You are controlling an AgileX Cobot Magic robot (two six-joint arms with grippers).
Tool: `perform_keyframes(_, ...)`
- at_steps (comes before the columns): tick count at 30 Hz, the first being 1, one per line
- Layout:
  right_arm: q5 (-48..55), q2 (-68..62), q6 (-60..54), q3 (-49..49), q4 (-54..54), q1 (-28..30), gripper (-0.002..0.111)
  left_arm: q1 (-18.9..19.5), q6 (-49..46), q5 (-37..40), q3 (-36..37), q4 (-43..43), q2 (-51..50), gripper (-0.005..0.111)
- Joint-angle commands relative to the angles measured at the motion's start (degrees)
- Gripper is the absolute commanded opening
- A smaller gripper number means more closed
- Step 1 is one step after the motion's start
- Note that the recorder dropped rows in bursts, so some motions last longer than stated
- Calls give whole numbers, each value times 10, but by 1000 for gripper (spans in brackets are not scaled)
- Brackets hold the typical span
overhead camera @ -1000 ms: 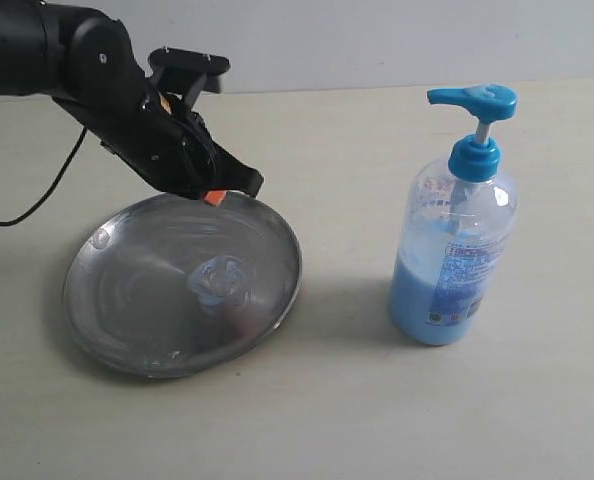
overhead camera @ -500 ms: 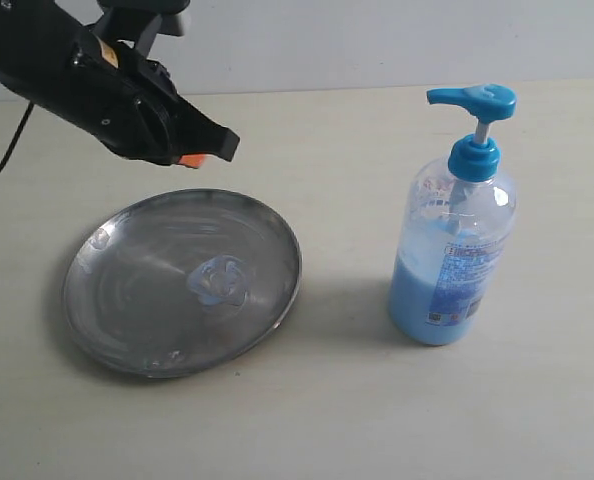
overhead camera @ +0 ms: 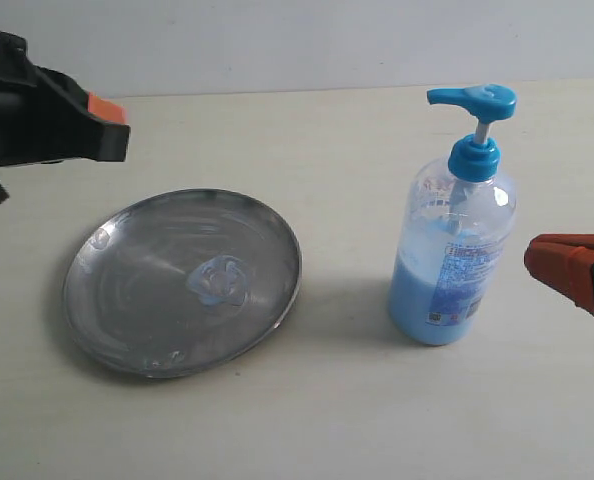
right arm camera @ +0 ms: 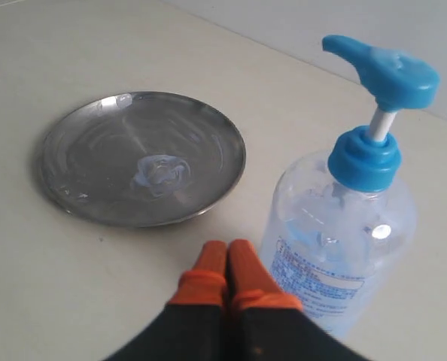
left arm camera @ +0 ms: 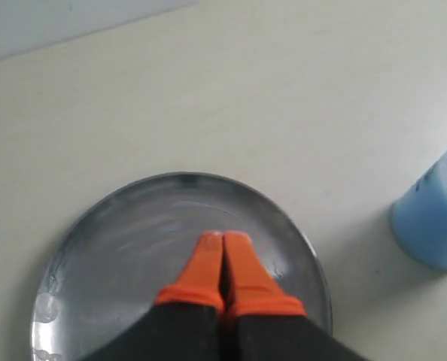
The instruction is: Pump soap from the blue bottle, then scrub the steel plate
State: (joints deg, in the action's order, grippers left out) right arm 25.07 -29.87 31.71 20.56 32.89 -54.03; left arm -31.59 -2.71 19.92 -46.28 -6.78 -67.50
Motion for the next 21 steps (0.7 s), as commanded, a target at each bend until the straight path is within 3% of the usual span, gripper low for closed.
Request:
perform_keyframes(1, -10, -2, -7, -1, 2, 1, 0, 2, -1, -29, 37, 1, 91, 0)
perform_keyframes(21, -10, -2, -5, -1, 2, 1, 0, 2, -1, -65, 170, 1, 369, 0)
